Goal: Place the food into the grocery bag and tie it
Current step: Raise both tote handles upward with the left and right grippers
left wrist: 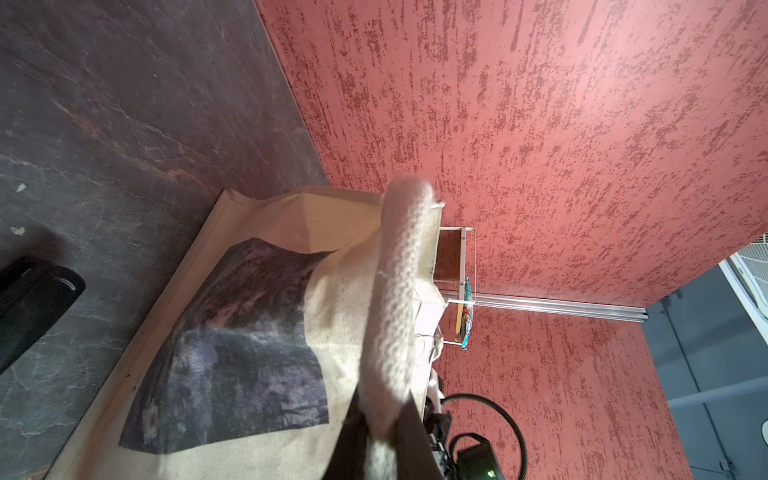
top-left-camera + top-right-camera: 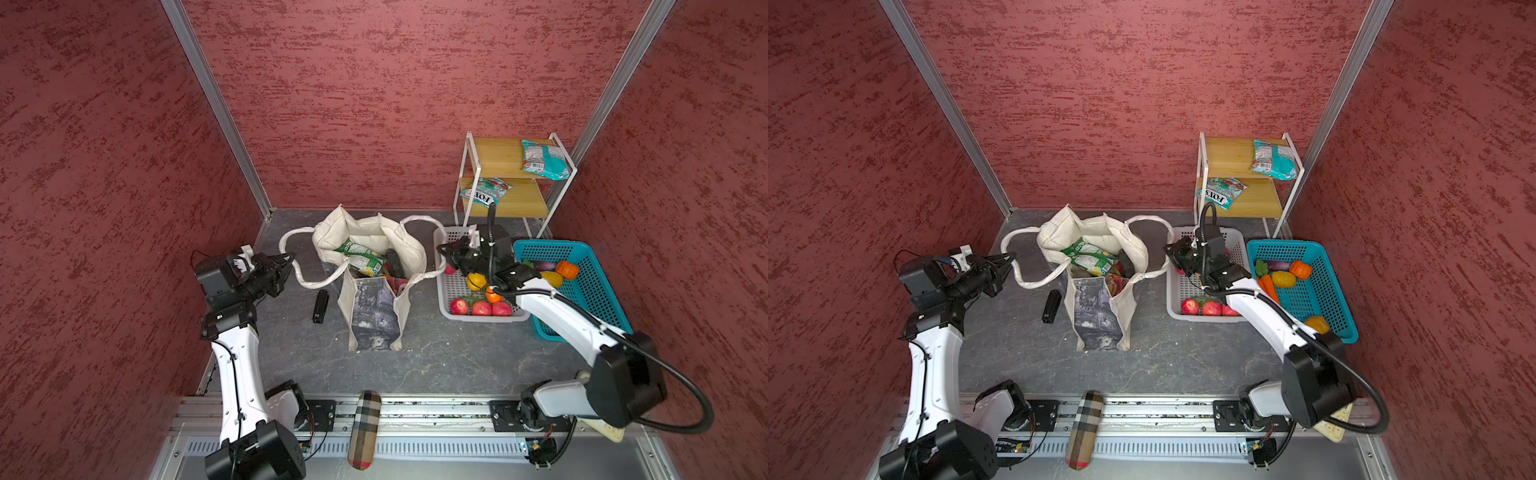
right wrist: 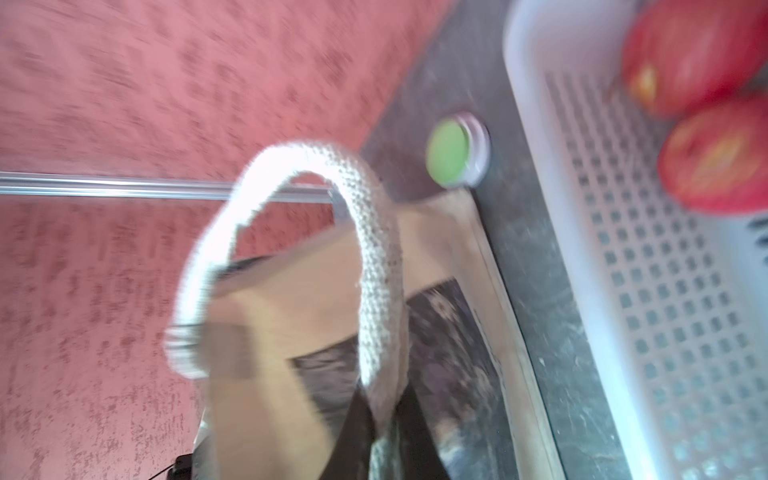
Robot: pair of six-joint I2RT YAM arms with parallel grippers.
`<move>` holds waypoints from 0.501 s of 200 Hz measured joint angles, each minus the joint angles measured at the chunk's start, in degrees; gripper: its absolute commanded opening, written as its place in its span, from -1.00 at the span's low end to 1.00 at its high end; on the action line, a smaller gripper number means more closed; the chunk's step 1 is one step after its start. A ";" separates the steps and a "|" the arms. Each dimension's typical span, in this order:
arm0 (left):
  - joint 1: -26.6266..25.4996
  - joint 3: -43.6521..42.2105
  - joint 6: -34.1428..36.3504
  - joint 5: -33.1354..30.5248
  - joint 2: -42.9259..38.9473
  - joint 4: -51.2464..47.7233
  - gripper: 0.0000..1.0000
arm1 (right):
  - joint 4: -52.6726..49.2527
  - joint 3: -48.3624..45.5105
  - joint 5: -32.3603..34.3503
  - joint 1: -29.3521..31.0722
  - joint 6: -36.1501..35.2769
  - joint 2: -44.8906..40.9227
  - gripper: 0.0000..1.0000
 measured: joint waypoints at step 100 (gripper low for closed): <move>-7.58 20.57 0.11 0.94 2.78 -5.53 -0.87 | -4.81 7.08 0.35 0.83 -13.14 -3.96 -1.00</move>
